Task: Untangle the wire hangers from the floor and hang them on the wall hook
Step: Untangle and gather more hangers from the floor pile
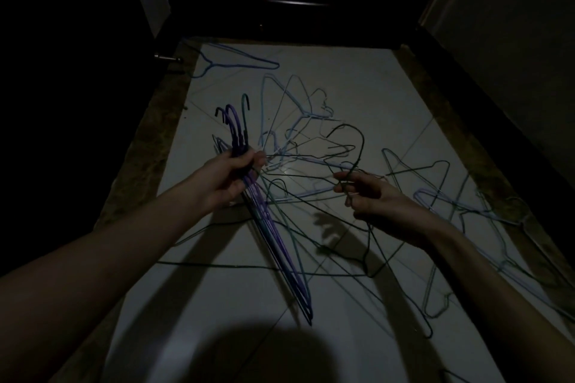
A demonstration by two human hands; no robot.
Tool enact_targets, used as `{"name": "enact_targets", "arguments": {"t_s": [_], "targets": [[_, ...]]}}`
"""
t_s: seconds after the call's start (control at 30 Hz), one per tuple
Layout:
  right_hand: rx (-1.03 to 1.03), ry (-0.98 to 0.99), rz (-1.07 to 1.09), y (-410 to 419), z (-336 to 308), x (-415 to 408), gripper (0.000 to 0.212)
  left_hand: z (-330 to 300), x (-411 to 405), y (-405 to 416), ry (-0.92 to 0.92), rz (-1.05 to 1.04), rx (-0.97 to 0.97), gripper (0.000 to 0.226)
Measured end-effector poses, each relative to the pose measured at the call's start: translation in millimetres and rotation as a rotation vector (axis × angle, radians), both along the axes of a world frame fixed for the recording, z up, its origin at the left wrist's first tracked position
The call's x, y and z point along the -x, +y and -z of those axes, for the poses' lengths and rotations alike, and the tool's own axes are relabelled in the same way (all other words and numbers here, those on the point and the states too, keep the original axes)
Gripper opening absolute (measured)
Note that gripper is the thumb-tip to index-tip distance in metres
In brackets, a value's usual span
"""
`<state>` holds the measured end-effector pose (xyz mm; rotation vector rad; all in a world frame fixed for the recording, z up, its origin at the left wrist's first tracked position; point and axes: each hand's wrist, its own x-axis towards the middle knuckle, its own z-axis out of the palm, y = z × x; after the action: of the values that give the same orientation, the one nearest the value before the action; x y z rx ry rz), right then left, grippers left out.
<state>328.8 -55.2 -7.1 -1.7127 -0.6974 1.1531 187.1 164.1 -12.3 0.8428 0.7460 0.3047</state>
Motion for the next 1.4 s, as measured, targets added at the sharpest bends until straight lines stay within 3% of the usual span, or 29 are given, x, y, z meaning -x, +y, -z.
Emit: {"name": "enact_targets", "arguments": {"t_s": [0.23,0.47,0.6,0.8,1.07,1.23,1.4], "targets": [[-0.011,0.089,-0.153,-2,0,6,0.123,3,4,2,0.018,0.012,0.004,0.015],[-0.061,0.108,-0.178,6,-2,13,0.134,4,8,-8,0.056,0.098,-0.024,0.014],[-0.042,0.052,-0.167,11,-6,18,0.114,2,9,-16,0.065,0.11,-0.026,0.014],[-0.051,-0.095,0.052,18,-1,27,0.048,1,3,-30,0.001,0.096,0.086,0.012],[-0.19,-0.297,0.278,21,3,37,0.013,4,-4,-32,-0.048,0.026,0.136,0.014],[-0.228,-0.402,0.339,15,-2,32,0.014,12,6,-18,-0.048,0.003,0.107,0.014],[-0.316,-0.383,0.461,11,-11,21,0.019,16,15,-8,-0.049,-0.039,0.136,0.016]]}}
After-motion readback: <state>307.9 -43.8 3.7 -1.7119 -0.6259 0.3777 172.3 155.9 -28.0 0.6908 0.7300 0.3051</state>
